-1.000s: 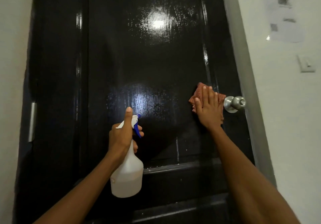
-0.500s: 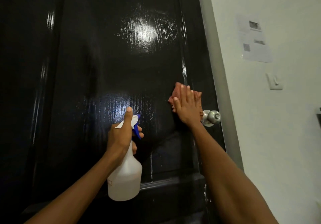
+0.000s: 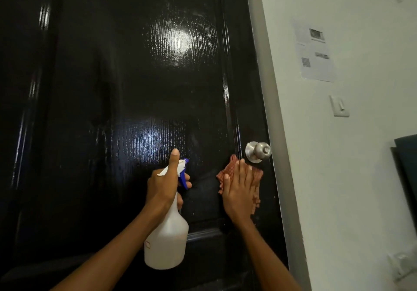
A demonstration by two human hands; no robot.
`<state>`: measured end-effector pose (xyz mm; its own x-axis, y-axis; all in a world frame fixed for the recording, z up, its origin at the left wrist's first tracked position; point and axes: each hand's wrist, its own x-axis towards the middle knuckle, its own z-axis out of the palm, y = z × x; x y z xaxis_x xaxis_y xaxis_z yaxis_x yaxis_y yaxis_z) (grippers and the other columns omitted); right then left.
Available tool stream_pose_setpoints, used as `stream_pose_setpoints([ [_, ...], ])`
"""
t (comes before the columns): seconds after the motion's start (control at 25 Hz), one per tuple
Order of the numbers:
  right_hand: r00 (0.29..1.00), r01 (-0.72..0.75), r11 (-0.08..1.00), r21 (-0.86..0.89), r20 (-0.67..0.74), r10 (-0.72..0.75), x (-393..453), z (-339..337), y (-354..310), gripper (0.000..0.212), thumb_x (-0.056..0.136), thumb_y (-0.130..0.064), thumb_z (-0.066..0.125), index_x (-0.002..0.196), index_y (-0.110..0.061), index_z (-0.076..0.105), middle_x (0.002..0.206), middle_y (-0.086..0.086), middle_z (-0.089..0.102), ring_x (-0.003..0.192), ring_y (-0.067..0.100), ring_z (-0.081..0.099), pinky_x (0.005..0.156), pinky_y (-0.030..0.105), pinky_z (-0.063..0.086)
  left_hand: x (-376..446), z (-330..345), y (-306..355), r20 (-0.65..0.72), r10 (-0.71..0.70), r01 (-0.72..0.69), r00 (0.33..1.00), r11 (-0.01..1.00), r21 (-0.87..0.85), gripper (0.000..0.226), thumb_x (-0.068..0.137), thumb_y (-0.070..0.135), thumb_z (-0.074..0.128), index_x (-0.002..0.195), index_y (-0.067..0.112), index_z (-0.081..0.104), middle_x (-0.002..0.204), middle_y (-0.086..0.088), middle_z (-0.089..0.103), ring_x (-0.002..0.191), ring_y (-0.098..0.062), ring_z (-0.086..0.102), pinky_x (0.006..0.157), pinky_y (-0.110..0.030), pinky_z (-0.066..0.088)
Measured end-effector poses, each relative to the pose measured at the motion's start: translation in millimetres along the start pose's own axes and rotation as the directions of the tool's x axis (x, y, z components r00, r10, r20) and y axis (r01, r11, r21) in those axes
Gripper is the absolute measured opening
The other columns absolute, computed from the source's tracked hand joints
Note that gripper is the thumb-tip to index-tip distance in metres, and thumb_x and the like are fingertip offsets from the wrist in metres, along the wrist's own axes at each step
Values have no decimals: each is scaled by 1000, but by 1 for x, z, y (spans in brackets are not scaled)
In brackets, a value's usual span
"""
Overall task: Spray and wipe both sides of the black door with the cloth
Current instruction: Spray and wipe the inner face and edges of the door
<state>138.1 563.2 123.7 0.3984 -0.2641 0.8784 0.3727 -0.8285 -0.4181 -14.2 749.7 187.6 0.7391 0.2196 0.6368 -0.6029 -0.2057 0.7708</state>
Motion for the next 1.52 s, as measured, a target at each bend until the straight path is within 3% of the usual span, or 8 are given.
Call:
stream_pose_setpoints([
  [0.4, 1000, 20, 992, 126, 8, -21, 123, -19, -59, 67, 110, -50, 18, 163, -16, -4, 171, 2, -13, 155, 19, -20, 124, 42, -18, 7, -5, 4, -49, 5, -5, 999, 1000, -6, 84, 88, 78, 33, 76, 4, 71, 68, -12, 73, 48, -30, 58, 45, -29, 49],
  [0.6, 997, 71, 994, 78, -2, -71, 30, 1, -12, 71, 106, -60, 22, 161, -32, -14, 167, -8, -21, 154, 16, -26, 121, 42, -21, -3, 0, -13, -54, -9, 10, 998, 1000, 17, 83, 90, 75, 33, 75, 4, 71, 67, -11, 73, 47, -27, 59, 43, -28, 48],
  [0.8, 994, -86, 995, 48, 69, 83, -67, 16, 27, 68, 104, -62, 14, 156, -40, -23, 169, -11, -19, 154, 14, -24, 123, 45, -17, -22, 2, -19, -22, -21, 22, 1000, 999, 26, 81, 91, 73, 33, 75, 3, 70, 68, -11, 73, 45, -27, 58, 43, -29, 49],
  [1.0, 938, -345, 912, 221, 64, 340, -43, 19, -39, 59, 108, -54, 15, 155, -40, -18, 171, -6, -15, 155, 22, -21, 122, 54, -12, -38, -39, -24, -67, -50, 52, 996, 998, 25, 78, 92, 71, 34, 77, 4, 71, 70, -12, 73, 45, -29, 56, 43, -29, 46],
  [1.2, 987, 147, 983, 111, 41, -152, -43, 33, -109, 62, 109, -51, 25, 162, -38, -4, 171, -9, -13, 157, 25, -13, 122, 60, -5, -47, -114, -46, -177, -77, 95, 981, 991, 96, 76, 92, 72, 33, 78, 10, 74, 71, -10, 75, 56, -33, 62, 55, -38, 53],
  [1.32, 708, 699, 715, 4, 134, -693, -120, 67, -131, 61, 108, -51, 33, 163, -30, 17, 172, -1, 4, 158, 28, 1, 124, 61, 10, -55, -144, -54, -238, -97, 127, 966, 985, 113, 74, 91, 73, 34, 79, 12, 74, 71, -15, 74, 64, -39, 66, 48, -29, 53],
  [1.4, 578, 812, 583, -32, 187, -794, -144, 76, -115, 60, 108, -54, 31, 163, -33, 18, 172, -3, 6, 159, 23, 2, 125, 57, 11, -60, -154, -59, -239, -108, 140, 965, 982, 124, 77, 91, 74, 34, 80, 9, 74, 73, -19, 73, 60, -39, 65, 43, -26, 50],
  [1.52, 800, 600, 797, -66, 37, -599, -118, 65, -81, 65, 105, -58, 37, 162, -32, 22, 171, -2, 12, 158, 26, 9, 125, 54, 16, -63, -161, -68, -219, -126, 145, 968, 986, 76, 79, 90, 73, 36, 83, 4, 72, 75, -16, 74, 45, -30, 55, 45, -31, 47],
])
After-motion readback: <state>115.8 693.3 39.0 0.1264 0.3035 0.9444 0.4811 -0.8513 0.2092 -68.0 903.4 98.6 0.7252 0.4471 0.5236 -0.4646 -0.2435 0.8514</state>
